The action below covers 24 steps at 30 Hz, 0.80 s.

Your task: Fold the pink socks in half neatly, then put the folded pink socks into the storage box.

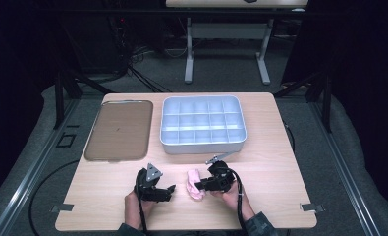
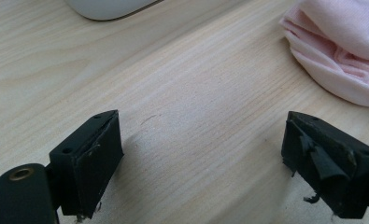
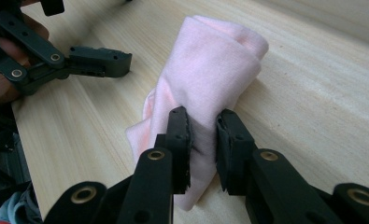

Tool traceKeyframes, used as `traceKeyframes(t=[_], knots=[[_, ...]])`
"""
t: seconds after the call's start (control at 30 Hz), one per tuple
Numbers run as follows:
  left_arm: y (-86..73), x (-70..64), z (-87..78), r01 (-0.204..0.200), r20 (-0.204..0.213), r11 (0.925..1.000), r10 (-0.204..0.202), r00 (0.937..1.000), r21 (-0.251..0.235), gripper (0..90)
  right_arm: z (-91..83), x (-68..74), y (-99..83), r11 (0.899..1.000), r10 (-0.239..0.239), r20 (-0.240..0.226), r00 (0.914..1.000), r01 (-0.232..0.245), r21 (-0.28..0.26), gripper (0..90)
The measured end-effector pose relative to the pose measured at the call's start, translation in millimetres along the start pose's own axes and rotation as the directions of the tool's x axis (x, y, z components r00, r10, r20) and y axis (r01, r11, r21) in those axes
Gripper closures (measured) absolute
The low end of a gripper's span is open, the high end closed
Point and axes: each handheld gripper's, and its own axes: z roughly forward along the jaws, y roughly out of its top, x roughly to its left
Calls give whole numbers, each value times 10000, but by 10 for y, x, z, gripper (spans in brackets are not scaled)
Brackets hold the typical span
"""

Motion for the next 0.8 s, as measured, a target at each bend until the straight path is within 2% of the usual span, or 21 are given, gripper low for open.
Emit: traceKeyframes(t=[0.43, 0.5, 0.8], knots=[[2, 3, 0, 19, -124, 10000, -19, 9999, 11, 120, -37, 40, -47, 9993, -75, 110, 9999, 79, -378, 782], [3, 3, 0, 51, -94, 10000, -51, 9999, 30, 120, -49, 39, -55, 9984, -1, 12, 10000, 2, -559, 783], [4, 3, 1, 64, -103, 10000, -64, 9999, 30, 120, -198, 61, -50, 9923, -282, 62, 9996, 288, -1201, 787]])
